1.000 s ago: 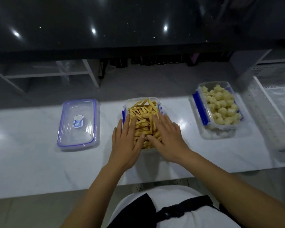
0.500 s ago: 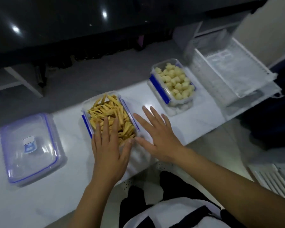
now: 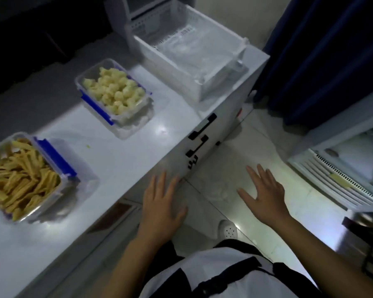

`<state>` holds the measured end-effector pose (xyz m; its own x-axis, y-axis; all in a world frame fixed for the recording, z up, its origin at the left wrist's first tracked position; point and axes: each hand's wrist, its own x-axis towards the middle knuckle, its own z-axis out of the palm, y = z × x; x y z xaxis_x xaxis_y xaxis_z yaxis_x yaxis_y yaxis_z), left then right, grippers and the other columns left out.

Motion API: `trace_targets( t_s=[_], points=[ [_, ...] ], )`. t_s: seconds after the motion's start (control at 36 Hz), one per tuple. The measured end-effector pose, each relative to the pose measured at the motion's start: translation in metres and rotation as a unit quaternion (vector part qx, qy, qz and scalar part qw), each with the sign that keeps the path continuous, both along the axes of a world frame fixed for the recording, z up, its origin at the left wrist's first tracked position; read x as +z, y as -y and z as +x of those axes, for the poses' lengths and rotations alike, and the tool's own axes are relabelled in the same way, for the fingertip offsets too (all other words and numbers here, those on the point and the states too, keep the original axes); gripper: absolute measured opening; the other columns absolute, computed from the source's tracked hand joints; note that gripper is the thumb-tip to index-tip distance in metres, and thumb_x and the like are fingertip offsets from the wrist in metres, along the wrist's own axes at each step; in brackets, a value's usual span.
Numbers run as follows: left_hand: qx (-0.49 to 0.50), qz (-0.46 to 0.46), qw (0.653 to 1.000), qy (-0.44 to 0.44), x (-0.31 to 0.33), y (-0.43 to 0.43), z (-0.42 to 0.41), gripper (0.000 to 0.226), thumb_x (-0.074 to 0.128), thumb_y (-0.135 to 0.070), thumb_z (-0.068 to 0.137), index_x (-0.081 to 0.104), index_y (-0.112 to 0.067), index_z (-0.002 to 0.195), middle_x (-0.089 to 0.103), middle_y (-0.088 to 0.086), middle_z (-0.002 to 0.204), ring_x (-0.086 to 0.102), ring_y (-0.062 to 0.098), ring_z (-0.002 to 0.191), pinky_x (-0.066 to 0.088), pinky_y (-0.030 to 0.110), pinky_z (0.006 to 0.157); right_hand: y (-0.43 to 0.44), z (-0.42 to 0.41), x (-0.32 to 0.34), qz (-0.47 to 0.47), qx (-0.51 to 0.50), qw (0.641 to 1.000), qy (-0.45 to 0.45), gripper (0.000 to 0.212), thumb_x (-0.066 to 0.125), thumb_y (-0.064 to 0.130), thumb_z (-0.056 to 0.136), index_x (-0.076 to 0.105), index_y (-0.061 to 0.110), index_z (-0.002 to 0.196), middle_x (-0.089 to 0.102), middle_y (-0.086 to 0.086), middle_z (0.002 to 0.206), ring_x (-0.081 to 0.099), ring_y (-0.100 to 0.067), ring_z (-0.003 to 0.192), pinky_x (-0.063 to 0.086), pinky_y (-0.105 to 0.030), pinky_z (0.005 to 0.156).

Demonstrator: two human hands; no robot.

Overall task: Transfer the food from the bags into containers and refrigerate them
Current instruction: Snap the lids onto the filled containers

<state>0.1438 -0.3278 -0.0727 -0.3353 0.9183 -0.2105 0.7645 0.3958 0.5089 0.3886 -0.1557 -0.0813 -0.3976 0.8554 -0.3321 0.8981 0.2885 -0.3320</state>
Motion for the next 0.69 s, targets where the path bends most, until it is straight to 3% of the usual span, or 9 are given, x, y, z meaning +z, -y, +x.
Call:
trace_targets(
  t_s=[0.11,0.25,0.42,0.56,0.69],
  points=[
    [-0.023,-0.16,0.987,0.022,-0.047,-0.035,0.072,0.084,0.053,-0.054,0.094,0.007,-0.029,0.16,-0.009,0.005,0.168,-0.005,0.031,0.154,0.005,0.047,0.124,-0.014,0.065,-0.043,-0.073,-0.013,0.997,0.039,0.073,0.046,0.063,0.094,0.016,0.039,0.157,0.006,0.0,0.168,0.001,-0.022,0.154,0.01,-0.051,0.12],
    [-0.064,-0.323,0.943,0.046,-0.107,-0.062,0.151,0.084,0.05,-0.055,0.095,0.003,-0.03,0.16,0.0,0.009,0.168,0.002,0.032,0.154,0.008,0.047,0.123,-0.02,0.128,-0.101,-0.166,-0.009,0.983,0.078,0.073,0.043,0.063,0.094,0.014,0.039,0.157,0.002,0.0,0.169,-0.002,-0.023,0.154,0.006,-0.051,0.121],
    [-0.043,-0.383,0.92,0.073,-0.169,-0.086,0.202,0.08,0.057,-0.044,0.091,0.017,-0.027,0.158,0.018,0.009,0.165,0.019,0.031,0.15,0.019,0.046,0.12,-0.02,0.164,-0.16,-0.226,0.015,0.968,0.108,0.072,0.042,0.062,0.094,0.018,0.035,0.156,0.005,-0.002,0.168,0.001,-0.026,0.154,0.007,-0.054,0.12],
    [-0.025,-0.432,0.899,0.069,-0.243,-0.116,0.209,0.076,0.053,-0.044,0.092,0.016,-0.031,0.157,0.017,0.006,0.165,0.016,0.03,0.151,0.013,0.052,0.121,-0.03,0.175,-0.228,-0.264,0.006,0.956,0.13,0.073,0.043,0.06,0.095,0.016,0.032,0.157,0.004,-0.004,0.168,0.003,-0.027,0.154,0.009,-0.056,0.12],
    [-0.044,-0.44,0.897,0.023,-0.349,-0.161,0.195,0.075,0.052,-0.045,0.094,0.015,-0.032,0.158,0.02,0.006,0.165,0.018,0.03,0.15,0.013,0.054,0.121,-0.055,0.183,-0.321,-0.296,-0.069,0.944,0.128,0.072,0.045,0.056,0.096,0.017,0.031,0.158,0.007,-0.005,0.168,0.009,-0.027,0.153,0.017,-0.054,0.12]
  ],
)
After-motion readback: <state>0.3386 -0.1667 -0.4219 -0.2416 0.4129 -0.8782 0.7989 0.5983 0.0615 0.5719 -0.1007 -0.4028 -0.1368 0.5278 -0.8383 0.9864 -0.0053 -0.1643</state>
